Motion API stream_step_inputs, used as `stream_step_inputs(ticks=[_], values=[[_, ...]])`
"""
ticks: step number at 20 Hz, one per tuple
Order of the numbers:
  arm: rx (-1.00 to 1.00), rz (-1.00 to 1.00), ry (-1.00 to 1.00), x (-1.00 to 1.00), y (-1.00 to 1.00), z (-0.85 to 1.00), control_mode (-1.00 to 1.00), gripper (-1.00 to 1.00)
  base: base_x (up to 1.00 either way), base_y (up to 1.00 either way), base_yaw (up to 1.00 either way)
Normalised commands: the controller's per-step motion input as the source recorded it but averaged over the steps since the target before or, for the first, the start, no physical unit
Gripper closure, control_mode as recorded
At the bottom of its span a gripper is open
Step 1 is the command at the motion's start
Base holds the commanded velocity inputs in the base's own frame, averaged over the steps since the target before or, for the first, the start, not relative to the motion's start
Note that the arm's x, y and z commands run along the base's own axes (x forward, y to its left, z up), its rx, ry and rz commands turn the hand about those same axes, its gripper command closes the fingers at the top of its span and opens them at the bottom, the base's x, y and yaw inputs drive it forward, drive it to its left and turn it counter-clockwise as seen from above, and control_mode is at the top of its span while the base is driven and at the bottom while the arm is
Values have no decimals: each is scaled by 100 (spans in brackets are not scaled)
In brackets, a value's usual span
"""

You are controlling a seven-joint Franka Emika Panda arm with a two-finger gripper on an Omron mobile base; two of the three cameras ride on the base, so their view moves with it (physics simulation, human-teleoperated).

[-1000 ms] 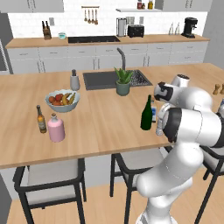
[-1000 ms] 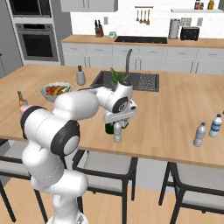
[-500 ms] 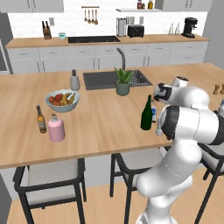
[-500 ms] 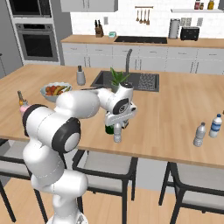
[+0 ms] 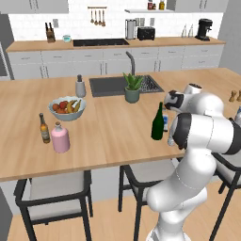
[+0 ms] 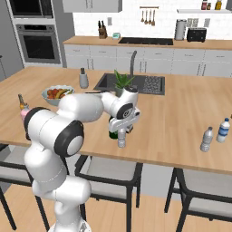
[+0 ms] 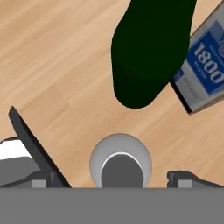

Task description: Move the plastic bottles in the middle to the plastics group, and the glass bottles in the middle to the glass group.

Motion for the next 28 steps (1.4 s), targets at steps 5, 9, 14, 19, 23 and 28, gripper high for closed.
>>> stream_step_inputs(ticks=[5, 9, 14, 19, 23, 28], values=[[0, 5, 0, 0, 7, -5, -100, -100, 0, 0, 0], [0, 5, 0, 0, 1, -11, -100, -100, 0, 0, 0], [0, 0, 0, 5, 0, -7, -100, -100, 0, 0, 0], [0, 0, 0, 9, 0, 0, -100, -100, 0, 0, 0], [0, 0, 0, 0, 0, -8, -100, -100, 0, 0, 0], [0, 0, -1, 0, 0, -23, -100, -100, 0, 0, 0]])
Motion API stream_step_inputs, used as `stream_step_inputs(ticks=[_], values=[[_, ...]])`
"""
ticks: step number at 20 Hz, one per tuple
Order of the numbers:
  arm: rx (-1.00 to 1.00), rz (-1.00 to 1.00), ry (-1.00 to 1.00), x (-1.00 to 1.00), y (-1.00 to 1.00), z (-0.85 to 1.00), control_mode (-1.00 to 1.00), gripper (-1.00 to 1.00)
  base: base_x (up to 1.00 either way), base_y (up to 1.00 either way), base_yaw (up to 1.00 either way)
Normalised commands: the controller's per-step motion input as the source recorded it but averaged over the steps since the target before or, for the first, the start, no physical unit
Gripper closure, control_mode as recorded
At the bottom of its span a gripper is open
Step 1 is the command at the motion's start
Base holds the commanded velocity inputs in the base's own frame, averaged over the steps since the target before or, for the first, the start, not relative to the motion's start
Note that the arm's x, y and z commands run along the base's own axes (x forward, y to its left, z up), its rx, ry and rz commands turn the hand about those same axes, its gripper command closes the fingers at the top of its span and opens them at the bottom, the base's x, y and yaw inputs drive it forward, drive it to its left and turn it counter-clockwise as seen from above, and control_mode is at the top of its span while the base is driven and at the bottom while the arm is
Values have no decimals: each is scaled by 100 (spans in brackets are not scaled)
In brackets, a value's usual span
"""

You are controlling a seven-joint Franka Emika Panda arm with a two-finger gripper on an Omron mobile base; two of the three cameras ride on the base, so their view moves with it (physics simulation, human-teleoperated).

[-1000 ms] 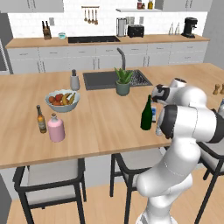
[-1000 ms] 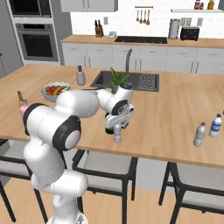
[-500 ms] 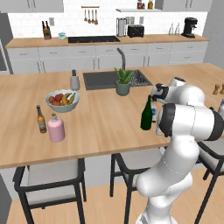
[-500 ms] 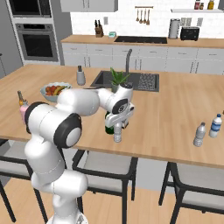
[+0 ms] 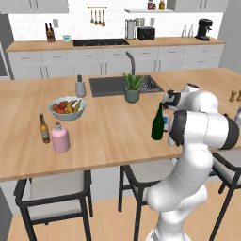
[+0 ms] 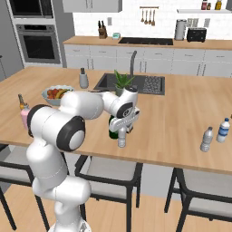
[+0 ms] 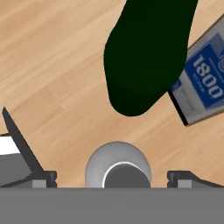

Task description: Move the plastic bottles in the middle to the plastics group, and the glass bottles in the middle to the glass group.

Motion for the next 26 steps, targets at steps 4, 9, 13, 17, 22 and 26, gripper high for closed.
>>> stream_step_inputs(ticks=[4, 9, 13, 17, 22, 26], values=[[1, 0, -3, 0, 1, -13, -100, -100, 0, 0, 0], [0, 0, 0, 0, 0, 0, -100, -100, 0, 0, 0], [0, 0, 0, 0, 0, 0, -100, 100, 0, 0, 0], [0, 0, 0, 0, 0, 0, -100, 100, 0, 0, 0], [0, 0, 0, 0, 0, 0, -100, 100, 0, 0, 0], [0, 0, 0, -4, -2, 0, -100, 100, 0, 0, 0]])
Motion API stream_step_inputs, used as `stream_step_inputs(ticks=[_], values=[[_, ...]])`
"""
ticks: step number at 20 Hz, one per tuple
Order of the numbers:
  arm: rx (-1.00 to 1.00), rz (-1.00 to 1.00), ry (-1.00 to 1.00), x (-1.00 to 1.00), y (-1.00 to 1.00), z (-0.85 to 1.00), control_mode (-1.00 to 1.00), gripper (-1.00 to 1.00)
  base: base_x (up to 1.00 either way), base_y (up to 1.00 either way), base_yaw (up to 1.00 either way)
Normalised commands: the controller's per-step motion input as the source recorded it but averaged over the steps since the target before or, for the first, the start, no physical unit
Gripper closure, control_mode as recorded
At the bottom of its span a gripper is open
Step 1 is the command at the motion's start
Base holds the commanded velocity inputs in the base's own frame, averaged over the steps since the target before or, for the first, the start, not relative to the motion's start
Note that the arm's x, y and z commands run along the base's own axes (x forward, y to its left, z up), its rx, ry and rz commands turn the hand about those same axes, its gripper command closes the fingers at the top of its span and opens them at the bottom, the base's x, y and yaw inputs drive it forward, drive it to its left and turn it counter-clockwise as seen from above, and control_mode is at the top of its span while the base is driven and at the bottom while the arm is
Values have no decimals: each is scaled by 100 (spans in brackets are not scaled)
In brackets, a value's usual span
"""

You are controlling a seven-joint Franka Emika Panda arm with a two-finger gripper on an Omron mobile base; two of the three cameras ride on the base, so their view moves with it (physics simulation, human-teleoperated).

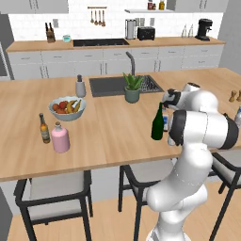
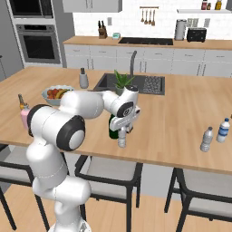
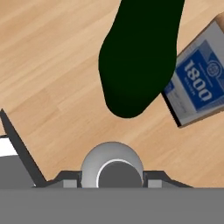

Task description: Move the plastic bottles in the middle to the plastics group, and the glass bottles in the middle to the glass group.

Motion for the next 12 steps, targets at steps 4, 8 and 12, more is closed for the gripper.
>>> stream_step_inputs(ticks=[4, 8, 12], values=[[0, -11, 0, -36, -32, 14, -100, 100, 0, 0, 0], [0, -17, 0, -51, -48, 27, -100, 100, 0, 0, 0], [0, -20, -5, -42, -54, 22, -100, 100, 0, 0, 0]])
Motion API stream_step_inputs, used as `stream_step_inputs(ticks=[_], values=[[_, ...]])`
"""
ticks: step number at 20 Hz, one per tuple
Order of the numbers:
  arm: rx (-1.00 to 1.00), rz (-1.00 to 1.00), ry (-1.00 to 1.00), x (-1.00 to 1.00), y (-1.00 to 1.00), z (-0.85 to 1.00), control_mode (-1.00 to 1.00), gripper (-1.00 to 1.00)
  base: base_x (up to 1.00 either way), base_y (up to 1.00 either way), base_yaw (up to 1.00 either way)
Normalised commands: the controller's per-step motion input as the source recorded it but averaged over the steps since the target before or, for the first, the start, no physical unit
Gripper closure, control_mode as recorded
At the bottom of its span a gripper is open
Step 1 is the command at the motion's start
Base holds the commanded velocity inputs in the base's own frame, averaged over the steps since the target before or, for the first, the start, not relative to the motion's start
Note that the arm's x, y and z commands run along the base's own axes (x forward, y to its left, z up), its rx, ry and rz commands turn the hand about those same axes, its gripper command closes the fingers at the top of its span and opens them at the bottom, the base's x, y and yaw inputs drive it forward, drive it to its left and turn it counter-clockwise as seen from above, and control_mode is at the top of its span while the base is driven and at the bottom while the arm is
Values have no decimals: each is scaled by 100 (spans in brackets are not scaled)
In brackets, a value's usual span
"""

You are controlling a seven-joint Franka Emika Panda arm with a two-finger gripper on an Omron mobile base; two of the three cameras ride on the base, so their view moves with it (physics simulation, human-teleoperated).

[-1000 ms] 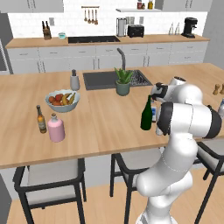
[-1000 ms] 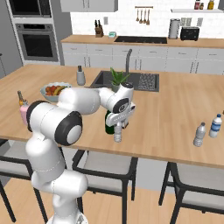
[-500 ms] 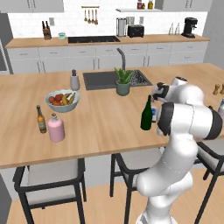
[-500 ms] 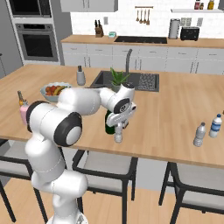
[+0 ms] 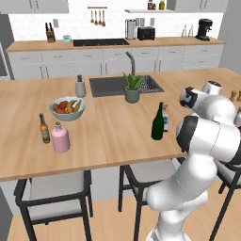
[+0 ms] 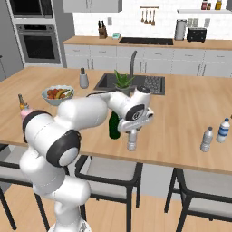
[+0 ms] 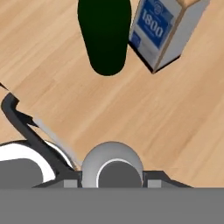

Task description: Move the plastic bottles in the middle to the plastics group, and the glass bottles in the middle to the glass group.

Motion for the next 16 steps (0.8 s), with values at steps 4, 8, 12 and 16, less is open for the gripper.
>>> stream_step_inputs(ticks=[4, 8, 12, 16], values=[[0, -24, -5, -25, -63, 9, -100, 100, 0, 0, 0], [0, -24, -4, -3, -64, 1, -100, 100, 0, 0, 0], [0, -24, 0, 5, -68, 1, -100, 100, 0, 0, 0], [0, -20, 0, 1, -55, 14, -100, 100, 0, 0, 0]])
